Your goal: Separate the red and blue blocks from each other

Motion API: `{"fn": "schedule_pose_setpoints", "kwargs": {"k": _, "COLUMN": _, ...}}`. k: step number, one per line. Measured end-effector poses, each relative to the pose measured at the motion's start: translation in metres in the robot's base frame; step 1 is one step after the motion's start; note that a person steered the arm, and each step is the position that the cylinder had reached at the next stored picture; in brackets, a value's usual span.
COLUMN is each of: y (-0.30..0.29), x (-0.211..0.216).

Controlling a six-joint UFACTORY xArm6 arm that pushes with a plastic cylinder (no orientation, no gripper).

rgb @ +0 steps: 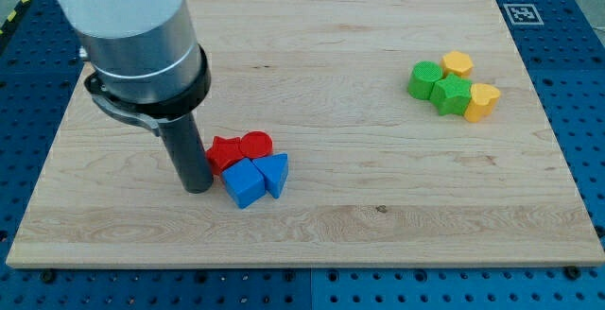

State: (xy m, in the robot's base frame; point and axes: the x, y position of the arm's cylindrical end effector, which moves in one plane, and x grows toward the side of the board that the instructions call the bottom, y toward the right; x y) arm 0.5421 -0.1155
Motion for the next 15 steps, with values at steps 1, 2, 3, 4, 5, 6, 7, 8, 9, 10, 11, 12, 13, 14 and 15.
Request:
{"fn": "schedule_pose_setpoints", "kwargs": {"k": 1, "y": 0.011, "x": 0.003}}
{"fn": "schedule_pose_setpoints", "kwargs": {"k": 2, "y": 0.019, "x": 0.003}}
{"fn": "schedule_pose_setpoints", "kwargs": {"k": 3, "y": 0.031, "x": 0.003}}
{"fn": "schedule_pose_setpoints", "kwargs": {"k": 4, "y": 0.043, "x": 0.003}}
{"fn": "schedule_pose_setpoints", "kwargs": {"k": 5, "y": 0.04, "x": 0.003}}
{"fn": "schedule_pose_setpoints", "kwargs": {"k": 6, "y": 0.028, "x": -0.011}}
{"fn": "schedule_pose_setpoints", "kwargs": {"k": 7, "y": 0.032, "x": -0.026}}
{"fn": "schedule_pose_setpoints", "kwargs": {"k": 8, "y": 0.055, "x": -0.027}}
{"fn": "schedule_pose_setpoints", "kwargs": {"k": 9, "y": 0.078, "x": -0.027}}
{"fn": "schedule_pose_setpoints", "kwargs": {"k": 10, "y": 0.107, "x": -0.027}}
{"fn": "schedule_pose_setpoints", "kwargs": {"k": 11, "y": 0.114, "x": -0.034}}
{"fn": "schedule_pose_setpoints", "kwargs": {"k": 12, "y": 0.122, "x": -0.05}}
{"fn": "schedule_pose_setpoints", "kwargs": {"k": 13, "y": 0.151, "x": -0.054}}
{"fn": "schedule_pose_setpoints", "kwargs": {"k": 14, "y": 0.168, "x": -0.053}}
{"fn": "schedule_pose_setpoints", "kwargs": {"k": 15, "y": 0.156, "x": -0.041}}
